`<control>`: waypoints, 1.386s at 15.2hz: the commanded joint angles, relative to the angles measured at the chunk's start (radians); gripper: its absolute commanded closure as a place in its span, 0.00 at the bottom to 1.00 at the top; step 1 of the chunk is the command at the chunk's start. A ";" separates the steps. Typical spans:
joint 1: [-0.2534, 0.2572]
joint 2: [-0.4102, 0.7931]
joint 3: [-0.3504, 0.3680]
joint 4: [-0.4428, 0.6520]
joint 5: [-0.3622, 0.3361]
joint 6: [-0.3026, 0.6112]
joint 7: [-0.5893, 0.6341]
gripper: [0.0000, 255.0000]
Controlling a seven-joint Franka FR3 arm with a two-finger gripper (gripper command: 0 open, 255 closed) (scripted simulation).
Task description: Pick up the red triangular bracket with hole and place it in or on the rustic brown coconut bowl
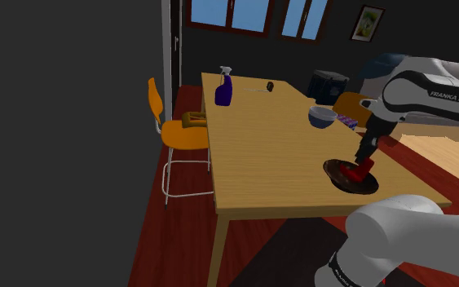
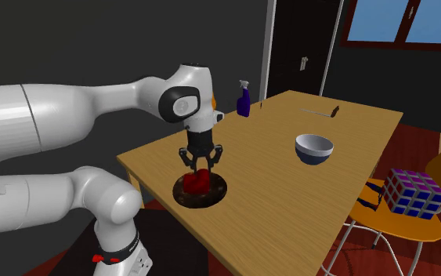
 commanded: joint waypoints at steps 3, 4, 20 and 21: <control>-0.002 -0.004 -0.001 -0.011 -0.003 0.007 0.001 1.00; -0.002 -0.004 -0.001 -0.011 -0.003 0.007 0.001 1.00; 0.016 0.007 0.045 0.115 0.041 -0.108 -0.006 0.00; 0.016 0.007 0.045 0.115 0.041 -0.108 -0.006 0.00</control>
